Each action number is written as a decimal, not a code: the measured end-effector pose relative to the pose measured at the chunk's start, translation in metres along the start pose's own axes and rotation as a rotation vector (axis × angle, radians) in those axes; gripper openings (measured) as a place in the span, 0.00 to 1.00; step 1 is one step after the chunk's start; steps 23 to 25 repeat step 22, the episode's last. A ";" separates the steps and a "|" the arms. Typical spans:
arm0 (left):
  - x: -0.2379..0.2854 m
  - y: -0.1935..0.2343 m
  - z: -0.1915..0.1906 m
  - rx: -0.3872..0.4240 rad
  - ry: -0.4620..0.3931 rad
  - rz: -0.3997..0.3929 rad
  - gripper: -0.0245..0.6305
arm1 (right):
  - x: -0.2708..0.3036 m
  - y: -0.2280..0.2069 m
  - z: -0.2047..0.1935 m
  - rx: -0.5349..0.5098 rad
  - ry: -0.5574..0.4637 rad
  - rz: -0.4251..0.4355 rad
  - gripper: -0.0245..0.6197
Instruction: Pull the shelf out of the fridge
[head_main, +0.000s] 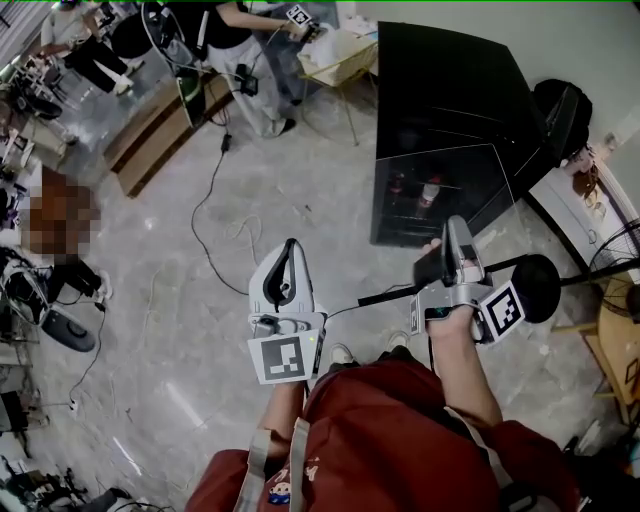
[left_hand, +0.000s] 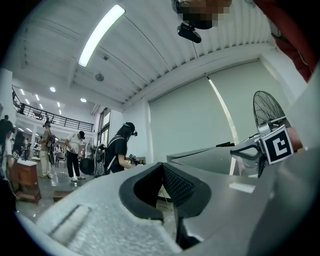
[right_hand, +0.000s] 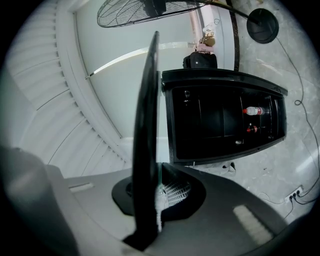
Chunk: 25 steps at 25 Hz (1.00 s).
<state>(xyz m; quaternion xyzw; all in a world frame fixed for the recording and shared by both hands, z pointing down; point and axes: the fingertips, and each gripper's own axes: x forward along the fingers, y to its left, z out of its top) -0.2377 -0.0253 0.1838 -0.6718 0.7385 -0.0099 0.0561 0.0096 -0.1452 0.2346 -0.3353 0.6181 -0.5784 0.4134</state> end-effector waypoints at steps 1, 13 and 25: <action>0.000 0.000 0.000 0.001 -0.003 0.000 0.04 | -0.001 -0.002 0.001 0.002 -0.001 0.001 0.05; 0.006 -0.006 0.006 0.008 -0.018 0.000 0.04 | 0.001 -0.008 0.014 0.010 -0.008 -0.016 0.05; 0.012 -0.015 0.004 0.017 -0.007 -0.015 0.04 | 0.003 -0.010 0.022 0.031 -0.018 -0.014 0.05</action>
